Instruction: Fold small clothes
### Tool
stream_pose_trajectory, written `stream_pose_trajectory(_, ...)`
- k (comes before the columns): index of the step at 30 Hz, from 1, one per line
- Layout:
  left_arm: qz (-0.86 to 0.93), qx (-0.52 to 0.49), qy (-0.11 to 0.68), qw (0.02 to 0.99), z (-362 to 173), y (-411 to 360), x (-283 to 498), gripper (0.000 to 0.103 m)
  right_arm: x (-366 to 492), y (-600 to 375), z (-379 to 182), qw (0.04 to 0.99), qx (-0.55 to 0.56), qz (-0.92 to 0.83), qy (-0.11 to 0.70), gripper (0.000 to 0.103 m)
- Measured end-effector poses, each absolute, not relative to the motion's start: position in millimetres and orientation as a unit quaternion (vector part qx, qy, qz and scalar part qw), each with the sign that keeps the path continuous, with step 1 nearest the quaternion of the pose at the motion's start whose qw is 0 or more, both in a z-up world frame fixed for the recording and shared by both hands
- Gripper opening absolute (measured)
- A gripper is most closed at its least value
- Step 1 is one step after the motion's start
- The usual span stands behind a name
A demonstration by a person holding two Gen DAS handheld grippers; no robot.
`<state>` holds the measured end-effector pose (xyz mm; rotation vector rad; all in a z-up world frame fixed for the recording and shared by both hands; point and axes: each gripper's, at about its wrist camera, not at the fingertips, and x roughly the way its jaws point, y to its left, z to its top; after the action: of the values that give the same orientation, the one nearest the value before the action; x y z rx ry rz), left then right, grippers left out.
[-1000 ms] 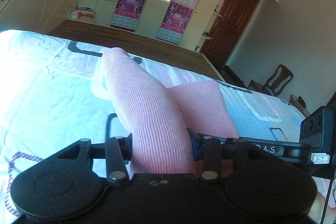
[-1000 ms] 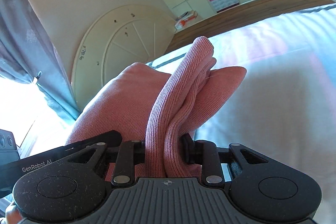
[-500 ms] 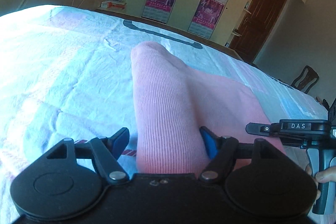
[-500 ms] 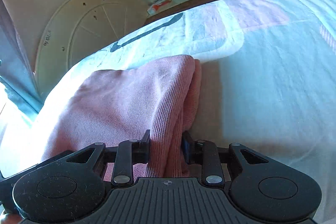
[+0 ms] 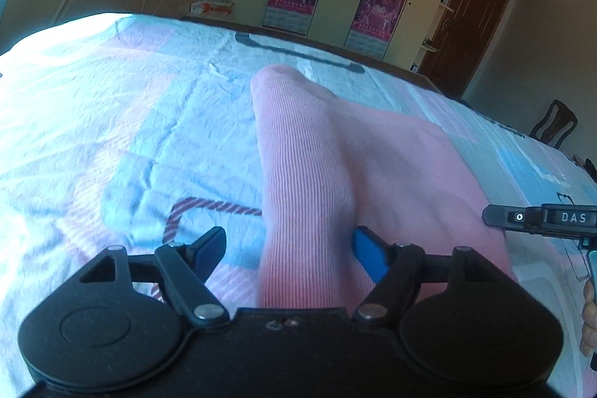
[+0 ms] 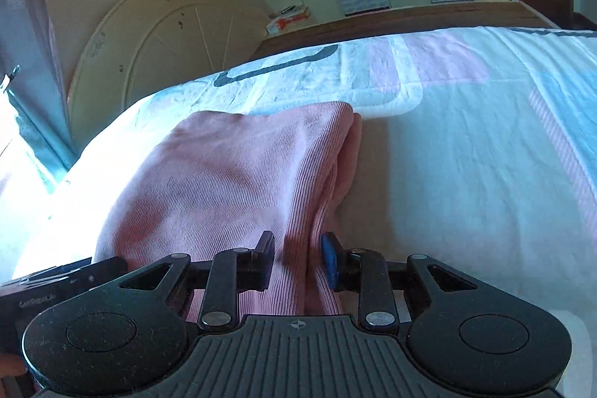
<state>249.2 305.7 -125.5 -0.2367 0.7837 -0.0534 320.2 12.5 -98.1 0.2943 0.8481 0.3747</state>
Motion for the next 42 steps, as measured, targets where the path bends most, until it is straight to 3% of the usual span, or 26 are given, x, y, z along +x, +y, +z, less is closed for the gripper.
stream_pose_trajectory(6, -0.025, -0.106, 0.396, 0.912, -145.1, 297.1, 252.0, 0.068, 303.7, 36.2, -122.5, 0.896, 0.02, 0.141, 0.421, 0.028)
stream_pose_trajectory(11, -0.023, -0.106, 0.399, 0.91, -129.7, 295.9, 246.1, 0.063, 303.8, 39.5, -126.3, 0.901, 0.009, 0.131, 0.413, 0.028)
stream_pose_trajectory(19, -0.065, -0.062, 0.334, 0.938, -79.0, 274.8, 264.9, 0.064, 300.4, 38.8, -98.1, 0.913, 0.046, 0.14, 0.379, 0.028)
stream_pose_trajectory(24, -0.055, -0.075, 0.349, 0.933, -93.3, 275.9, 316.2, 0.064, 331.9, 58.7, -87.5, 0.918, 0.054, 0.147, 0.363, 0.028)
stream_pose_trajectory(33, -0.054, -0.067, 0.379, 0.921, -117.9, 276.8, 338.6, 0.064, 367.2, 72.2, -126.7, 0.903, 0.032, 0.134, 0.407, 0.027)
stream_pose_trajectory(38, -0.049, -0.047, 0.38, 0.922, -110.2, 271.9, 339.7, 0.068, 361.4, 69.2, -115.8, 0.902, 0.038, 0.139, 0.407, 0.028)
stream_pose_trajectory(42, -0.04, -0.033, 0.374, 0.926, -101.3, 263.0, 321.5, 0.079, 334.0, 66.1, -98.2, 0.909, 0.046, 0.149, 0.387, 0.028)
